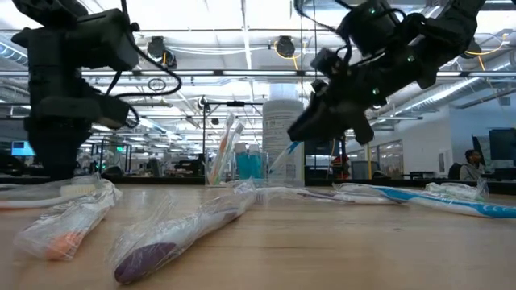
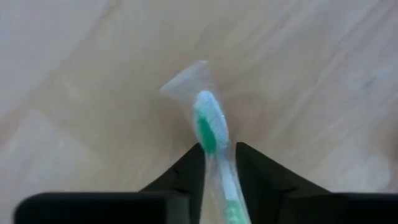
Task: Pick & Place toothbrushing station
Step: Put the green toothbrush into the transparent organizer
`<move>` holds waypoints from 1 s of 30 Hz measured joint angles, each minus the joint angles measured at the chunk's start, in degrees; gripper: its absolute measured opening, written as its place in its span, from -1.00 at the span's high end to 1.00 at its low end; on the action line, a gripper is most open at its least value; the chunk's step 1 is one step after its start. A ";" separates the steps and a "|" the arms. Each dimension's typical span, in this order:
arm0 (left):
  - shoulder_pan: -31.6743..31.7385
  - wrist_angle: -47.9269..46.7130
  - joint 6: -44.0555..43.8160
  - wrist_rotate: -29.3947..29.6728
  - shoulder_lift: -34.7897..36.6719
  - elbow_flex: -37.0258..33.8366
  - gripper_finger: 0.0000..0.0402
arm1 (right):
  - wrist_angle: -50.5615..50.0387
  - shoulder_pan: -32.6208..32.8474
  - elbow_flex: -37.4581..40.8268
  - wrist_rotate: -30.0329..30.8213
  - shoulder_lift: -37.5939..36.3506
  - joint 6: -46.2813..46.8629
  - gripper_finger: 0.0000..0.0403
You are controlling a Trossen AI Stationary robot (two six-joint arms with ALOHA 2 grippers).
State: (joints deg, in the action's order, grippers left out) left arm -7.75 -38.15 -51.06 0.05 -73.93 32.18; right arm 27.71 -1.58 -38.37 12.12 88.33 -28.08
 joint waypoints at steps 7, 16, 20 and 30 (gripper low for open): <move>0.15 11.07 4.91 2.58 0.37 0.43 0.93 | -9.69 -0.52 0.09 5.53 -3.54 3.63 0.46; 1.44 35.81 24.24 10.76 0.63 8.24 0.94 | 5.70 -3.49 0.00 -21.10 -4.79 20.81 0.46; 2.07 49.48 34.83 12.49 0.63 10.27 0.98 | 13.01 -3.20 0.00 -22.69 -4.74 27.39 0.46; 4.74 58.08 42.02 12.64 0.57 11.61 0.97 | 26.38 0.24 0.02 -19.55 -3.20 31.34 0.46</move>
State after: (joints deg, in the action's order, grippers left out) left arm -3.01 19.92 -9.04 12.69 -73.36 43.79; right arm 54.09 -1.35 -38.35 -7.43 85.14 3.26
